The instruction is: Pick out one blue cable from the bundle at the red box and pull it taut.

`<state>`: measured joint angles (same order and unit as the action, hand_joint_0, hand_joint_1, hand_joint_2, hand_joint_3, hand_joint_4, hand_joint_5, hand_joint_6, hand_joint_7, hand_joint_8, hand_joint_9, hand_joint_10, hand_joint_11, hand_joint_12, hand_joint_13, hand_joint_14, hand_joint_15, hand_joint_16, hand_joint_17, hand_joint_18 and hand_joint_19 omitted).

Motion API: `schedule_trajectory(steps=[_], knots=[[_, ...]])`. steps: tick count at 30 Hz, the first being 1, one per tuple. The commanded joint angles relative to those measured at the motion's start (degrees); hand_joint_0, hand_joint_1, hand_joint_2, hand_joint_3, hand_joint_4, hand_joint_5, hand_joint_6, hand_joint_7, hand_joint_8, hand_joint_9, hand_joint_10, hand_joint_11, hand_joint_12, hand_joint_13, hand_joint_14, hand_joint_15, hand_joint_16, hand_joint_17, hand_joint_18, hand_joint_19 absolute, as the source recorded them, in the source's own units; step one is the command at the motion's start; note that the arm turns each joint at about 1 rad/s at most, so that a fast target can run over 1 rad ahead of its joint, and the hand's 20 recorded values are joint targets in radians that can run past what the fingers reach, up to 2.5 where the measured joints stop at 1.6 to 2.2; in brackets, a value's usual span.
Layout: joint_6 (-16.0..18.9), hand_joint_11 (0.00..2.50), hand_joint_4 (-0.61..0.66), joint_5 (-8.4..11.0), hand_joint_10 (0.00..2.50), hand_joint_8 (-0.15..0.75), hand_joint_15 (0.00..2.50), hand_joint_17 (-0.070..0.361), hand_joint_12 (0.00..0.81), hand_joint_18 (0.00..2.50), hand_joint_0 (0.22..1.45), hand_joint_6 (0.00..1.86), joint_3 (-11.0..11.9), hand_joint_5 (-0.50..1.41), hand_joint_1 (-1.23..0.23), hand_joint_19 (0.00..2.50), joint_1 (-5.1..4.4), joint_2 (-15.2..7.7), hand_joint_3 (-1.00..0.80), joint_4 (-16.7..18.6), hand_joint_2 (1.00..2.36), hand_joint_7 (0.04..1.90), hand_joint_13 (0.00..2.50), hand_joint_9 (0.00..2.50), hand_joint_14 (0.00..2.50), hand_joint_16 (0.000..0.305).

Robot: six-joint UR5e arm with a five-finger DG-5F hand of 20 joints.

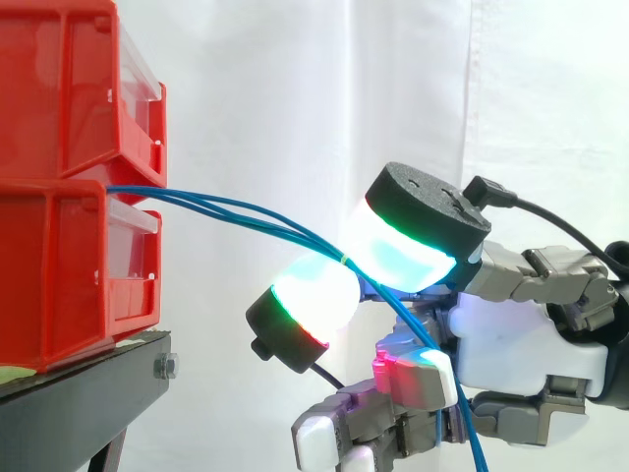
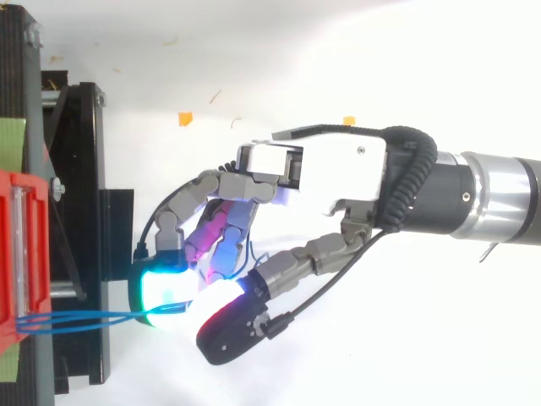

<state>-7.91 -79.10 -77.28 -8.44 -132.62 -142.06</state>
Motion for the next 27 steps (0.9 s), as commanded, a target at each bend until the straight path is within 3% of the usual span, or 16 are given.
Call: schedule_trajectory(steps=[1, 15, 27], knots=[[0.0, 0.79, 0.0, 0.0, 0.03, 0.291, 0.36, 0.094, 0.312, 0.71, 0.62, 0.9, 0.02, -0.07, -0.77, 0.62, -0.08, 0.0, -0.26, -0.15, 1.02, 0.92, 0.86, 1.26, 0.02, 0.042], [0.0, 0.77, -0.1, 0.0, 0.03, 0.281, 0.35, 0.093, 0.303, 0.72, 0.69, 0.94, 0.02, -0.09, -0.88, 0.59, 0.01, 0.0, -0.25, -0.15, 1.02, 0.86, 0.84, 1.21, 0.02, 0.042], [0.0, 0.79, -0.2, 0.0, 0.03, 0.266, 0.36, 0.089, 0.299, 0.72, 0.82, 0.96, 0.02, -0.1, -0.91, 0.62, 0.01, 0.0, -0.36, -0.15, 1.01, 1.1, 0.87, 1.25, 0.01, 0.039]])
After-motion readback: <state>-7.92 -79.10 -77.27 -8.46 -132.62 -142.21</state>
